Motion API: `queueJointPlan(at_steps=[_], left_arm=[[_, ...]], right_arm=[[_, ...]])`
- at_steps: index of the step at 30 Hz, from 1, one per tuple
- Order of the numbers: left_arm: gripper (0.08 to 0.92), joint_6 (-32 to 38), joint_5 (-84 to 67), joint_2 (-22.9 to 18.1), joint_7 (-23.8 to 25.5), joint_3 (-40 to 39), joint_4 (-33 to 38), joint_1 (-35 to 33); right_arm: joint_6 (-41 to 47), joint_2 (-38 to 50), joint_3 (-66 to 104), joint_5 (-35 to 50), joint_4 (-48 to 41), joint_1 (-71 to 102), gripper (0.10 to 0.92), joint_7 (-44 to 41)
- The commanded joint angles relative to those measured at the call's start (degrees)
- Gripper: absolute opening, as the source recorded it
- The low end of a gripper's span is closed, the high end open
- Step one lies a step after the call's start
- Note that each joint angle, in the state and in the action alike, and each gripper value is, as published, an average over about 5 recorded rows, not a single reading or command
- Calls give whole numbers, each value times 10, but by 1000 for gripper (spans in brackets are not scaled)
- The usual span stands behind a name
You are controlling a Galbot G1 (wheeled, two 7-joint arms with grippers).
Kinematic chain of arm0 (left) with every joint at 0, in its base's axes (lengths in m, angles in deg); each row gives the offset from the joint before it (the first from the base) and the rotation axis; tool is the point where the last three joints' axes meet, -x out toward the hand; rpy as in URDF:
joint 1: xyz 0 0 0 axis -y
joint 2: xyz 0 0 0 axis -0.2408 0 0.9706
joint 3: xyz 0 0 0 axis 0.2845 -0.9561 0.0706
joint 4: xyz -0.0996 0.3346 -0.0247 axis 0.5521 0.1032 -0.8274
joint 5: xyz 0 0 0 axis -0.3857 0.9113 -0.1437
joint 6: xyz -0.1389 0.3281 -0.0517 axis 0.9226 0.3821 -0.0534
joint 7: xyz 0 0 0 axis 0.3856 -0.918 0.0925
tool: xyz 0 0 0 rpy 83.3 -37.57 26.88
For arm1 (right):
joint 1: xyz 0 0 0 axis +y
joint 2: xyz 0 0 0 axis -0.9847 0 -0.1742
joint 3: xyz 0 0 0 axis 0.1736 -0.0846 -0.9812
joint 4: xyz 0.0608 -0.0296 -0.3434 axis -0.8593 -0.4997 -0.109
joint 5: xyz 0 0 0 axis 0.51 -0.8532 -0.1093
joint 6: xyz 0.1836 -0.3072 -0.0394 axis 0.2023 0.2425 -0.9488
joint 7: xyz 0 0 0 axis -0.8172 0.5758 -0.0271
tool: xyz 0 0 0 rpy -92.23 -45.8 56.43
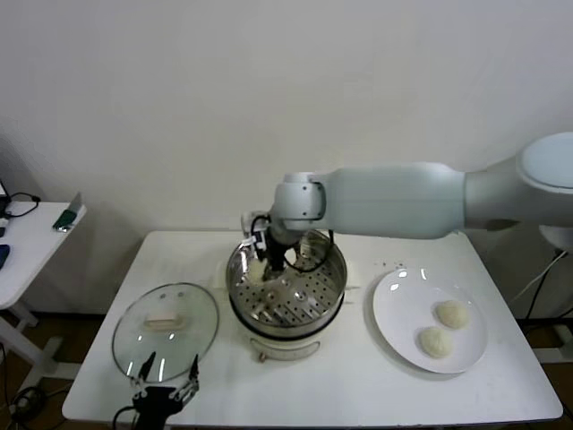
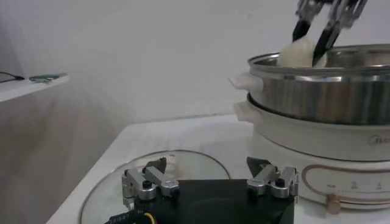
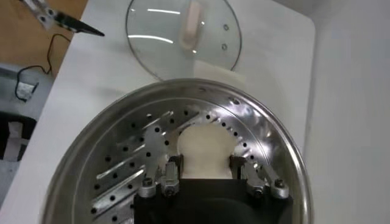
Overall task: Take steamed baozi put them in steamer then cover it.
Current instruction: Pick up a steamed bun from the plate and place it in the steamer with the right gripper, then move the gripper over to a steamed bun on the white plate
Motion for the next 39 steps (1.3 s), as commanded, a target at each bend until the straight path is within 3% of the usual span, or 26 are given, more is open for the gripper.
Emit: queueJointPlan(at_steps=[1, 9, 15, 19, 31, 39], left_arm=[[823, 0, -1, 0, 0, 0, -1, 0], [823, 0, -1, 0, 0, -1, -2, 1], [823, -2, 0, 1, 2, -3, -1, 2], [823, -3, 1, 1, 2, -3, 1, 2], [823, -4, 4, 6, 3, -11, 0, 0], [823, -7, 5, 5, 5, -15, -2, 4]], right_arm=[[11, -43, 6, -19, -59, 51, 535, 17], [15, -39, 1, -13, -50, 49, 579, 16], [12, -22, 3, 0, -33, 39, 747, 11], [-6, 15, -7, -4, -7, -3, 816, -19], [-164, 289, -161, -26, 115, -236, 823, -202], [-202, 475, -275, -173, 168, -238, 823, -214]])
